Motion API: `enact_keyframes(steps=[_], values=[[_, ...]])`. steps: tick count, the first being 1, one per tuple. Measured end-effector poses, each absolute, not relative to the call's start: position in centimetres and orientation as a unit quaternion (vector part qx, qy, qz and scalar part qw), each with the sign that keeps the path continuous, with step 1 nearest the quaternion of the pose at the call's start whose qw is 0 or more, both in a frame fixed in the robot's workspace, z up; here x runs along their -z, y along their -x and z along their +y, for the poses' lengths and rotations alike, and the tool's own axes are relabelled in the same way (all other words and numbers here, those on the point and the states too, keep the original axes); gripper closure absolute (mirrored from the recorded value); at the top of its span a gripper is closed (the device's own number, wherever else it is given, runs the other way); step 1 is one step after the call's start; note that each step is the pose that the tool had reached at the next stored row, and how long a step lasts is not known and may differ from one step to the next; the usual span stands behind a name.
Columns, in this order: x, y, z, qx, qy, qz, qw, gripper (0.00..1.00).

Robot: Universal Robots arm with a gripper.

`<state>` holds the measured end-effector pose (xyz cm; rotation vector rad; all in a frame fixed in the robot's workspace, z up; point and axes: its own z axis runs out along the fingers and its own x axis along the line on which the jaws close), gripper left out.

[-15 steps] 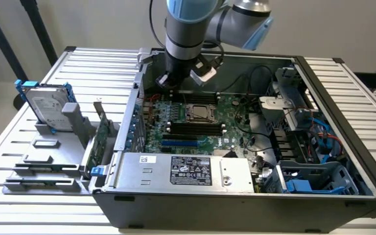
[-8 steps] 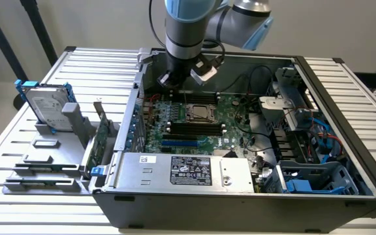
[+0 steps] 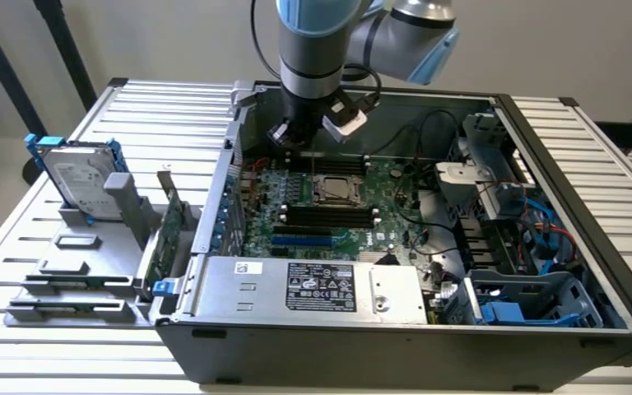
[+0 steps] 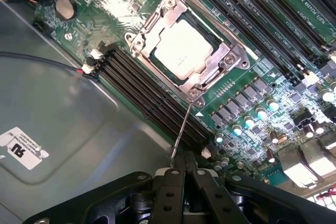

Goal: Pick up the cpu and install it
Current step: 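Install the first cpu locking lever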

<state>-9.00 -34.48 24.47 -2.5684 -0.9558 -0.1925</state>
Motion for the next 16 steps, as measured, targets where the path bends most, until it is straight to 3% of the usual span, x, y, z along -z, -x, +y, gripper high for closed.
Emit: enact_keyframes(steps=[10,16], values=[[-24.47,8.76,-34.47,0.088,0.920,-0.332,0.189,0.89],[-23.85,8.59,-34.51,0.091,0.922,-0.327,0.187,0.89]])
